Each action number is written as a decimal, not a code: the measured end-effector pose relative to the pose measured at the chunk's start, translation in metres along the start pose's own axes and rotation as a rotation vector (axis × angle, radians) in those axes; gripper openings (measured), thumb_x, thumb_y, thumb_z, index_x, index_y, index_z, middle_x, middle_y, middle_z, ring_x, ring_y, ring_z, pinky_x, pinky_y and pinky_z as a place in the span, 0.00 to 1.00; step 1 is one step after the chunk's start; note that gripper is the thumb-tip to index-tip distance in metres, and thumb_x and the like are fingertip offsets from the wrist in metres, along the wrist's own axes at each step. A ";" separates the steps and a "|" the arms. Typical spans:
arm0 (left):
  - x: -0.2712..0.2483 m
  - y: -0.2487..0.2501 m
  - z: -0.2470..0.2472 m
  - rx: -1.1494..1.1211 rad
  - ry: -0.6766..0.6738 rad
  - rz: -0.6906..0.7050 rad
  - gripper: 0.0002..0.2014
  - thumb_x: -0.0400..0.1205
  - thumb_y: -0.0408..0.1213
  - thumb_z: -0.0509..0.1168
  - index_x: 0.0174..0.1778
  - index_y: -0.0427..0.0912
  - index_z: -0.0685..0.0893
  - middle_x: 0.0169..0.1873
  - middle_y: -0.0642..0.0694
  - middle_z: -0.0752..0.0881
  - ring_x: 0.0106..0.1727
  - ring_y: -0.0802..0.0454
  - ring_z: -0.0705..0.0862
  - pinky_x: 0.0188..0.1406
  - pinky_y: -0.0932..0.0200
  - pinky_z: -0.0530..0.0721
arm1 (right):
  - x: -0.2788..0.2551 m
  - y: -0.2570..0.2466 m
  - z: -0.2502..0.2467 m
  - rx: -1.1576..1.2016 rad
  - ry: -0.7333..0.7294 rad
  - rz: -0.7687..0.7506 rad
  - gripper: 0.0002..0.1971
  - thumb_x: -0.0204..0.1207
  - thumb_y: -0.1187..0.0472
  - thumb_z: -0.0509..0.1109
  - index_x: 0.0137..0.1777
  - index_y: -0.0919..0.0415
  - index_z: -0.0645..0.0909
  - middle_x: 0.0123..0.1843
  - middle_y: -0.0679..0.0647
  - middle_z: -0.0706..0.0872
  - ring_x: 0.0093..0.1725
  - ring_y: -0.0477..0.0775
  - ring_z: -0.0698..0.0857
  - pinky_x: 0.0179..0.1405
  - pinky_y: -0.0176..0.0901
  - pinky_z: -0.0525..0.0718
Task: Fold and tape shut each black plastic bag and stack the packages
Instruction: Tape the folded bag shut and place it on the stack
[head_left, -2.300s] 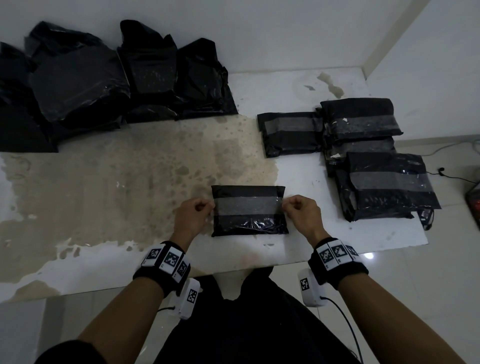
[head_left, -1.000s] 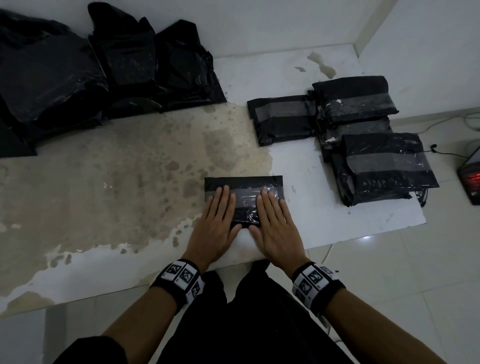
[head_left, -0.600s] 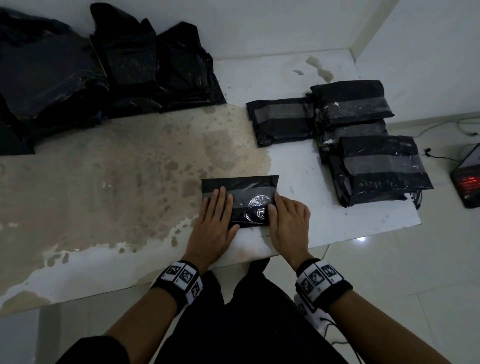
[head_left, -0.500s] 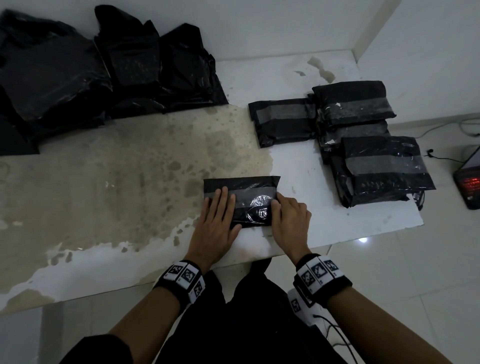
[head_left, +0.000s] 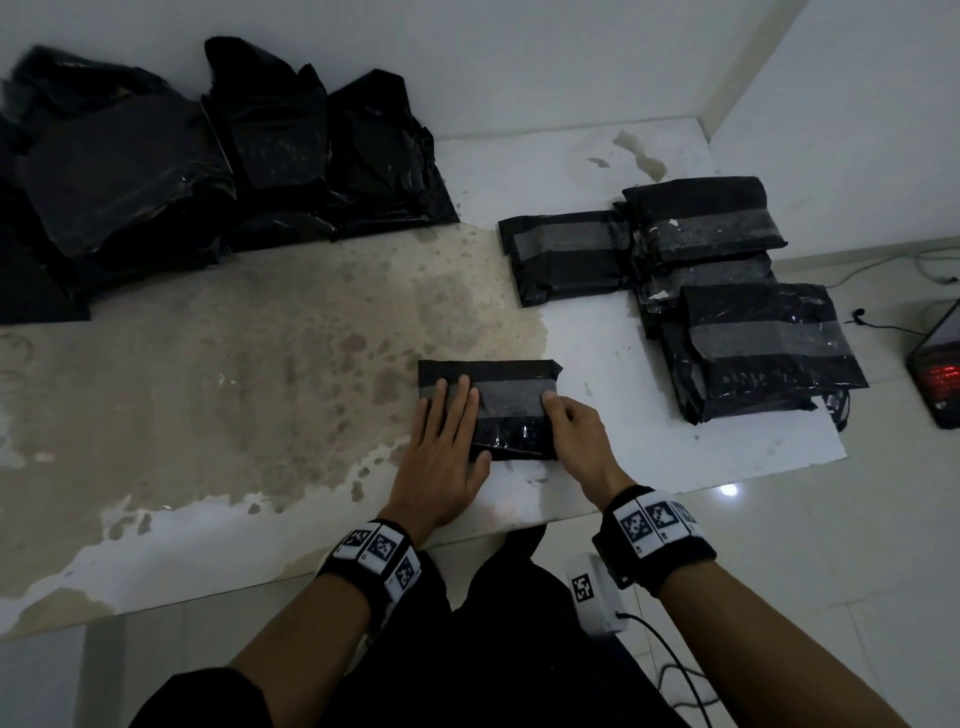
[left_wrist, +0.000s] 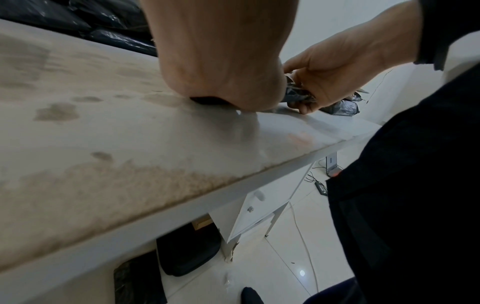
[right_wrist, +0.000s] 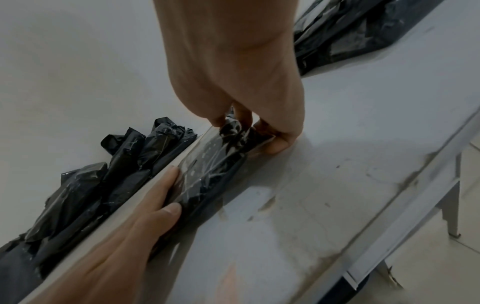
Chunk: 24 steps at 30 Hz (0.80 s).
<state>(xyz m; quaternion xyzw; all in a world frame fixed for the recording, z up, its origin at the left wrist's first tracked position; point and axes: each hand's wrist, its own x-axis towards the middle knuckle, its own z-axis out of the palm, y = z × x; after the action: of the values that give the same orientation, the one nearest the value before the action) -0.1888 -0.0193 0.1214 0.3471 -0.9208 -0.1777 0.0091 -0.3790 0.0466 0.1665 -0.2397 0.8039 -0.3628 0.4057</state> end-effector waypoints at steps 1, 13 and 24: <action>0.000 0.000 -0.001 -0.004 -0.007 0.008 0.39 0.85 0.51 0.51 0.89 0.36 0.48 0.89 0.40 0.45 0.89 0.40 0.41 0.87 0.38 0.46 | 0.002 0.002 0.000 -0.014 0.002 -0.013 0.24 0.91 0.49 0.57 0.45 0.67 0.85 0.43 0.59 0.89 0.43 0.53 0.85 0.45 0.47 0.81; 0.024 0.012 -0.038 -0.859 0.083 -0.381 0.31 0.92 0.51 0.46 0.90 0.45 0.49 0.87 0.47 0.61 0.85 0.53 0.62 0.84 0.56 0.62 | 0.007 0.007 -0.011 0.284 -0.030 0.013 0.22 0.93 0.53 0.52 0.54 0.63 0.85 0.53 0.57 0.91 0.54 0.52 0.88 0.61 0.50 0.84; 0.042 0.003 -0.056 -0.927 0.062 -0.594 0.33 0.91 0.59 0.44 0.53 0.35 0.84 0.45 0.38 0.88 0.47 0.43 0.89 0.52 0.39 0.89 | 0.012 -0.010 -0.007 0.290 -0.036 0.019 0.24 0.92 0.52 0.50 0.54 0.70 0.81 0.51 0.60 0.88 0.53 0.54 0.85 0.55 0.45 0.81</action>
<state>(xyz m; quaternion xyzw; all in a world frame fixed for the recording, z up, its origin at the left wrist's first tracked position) -0.2152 -0.0620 0.1705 0.5565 -0.6079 -0.5494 0.1376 -0.3909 0.0352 0.1714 -0.1774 0.7379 -0.4668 0.4540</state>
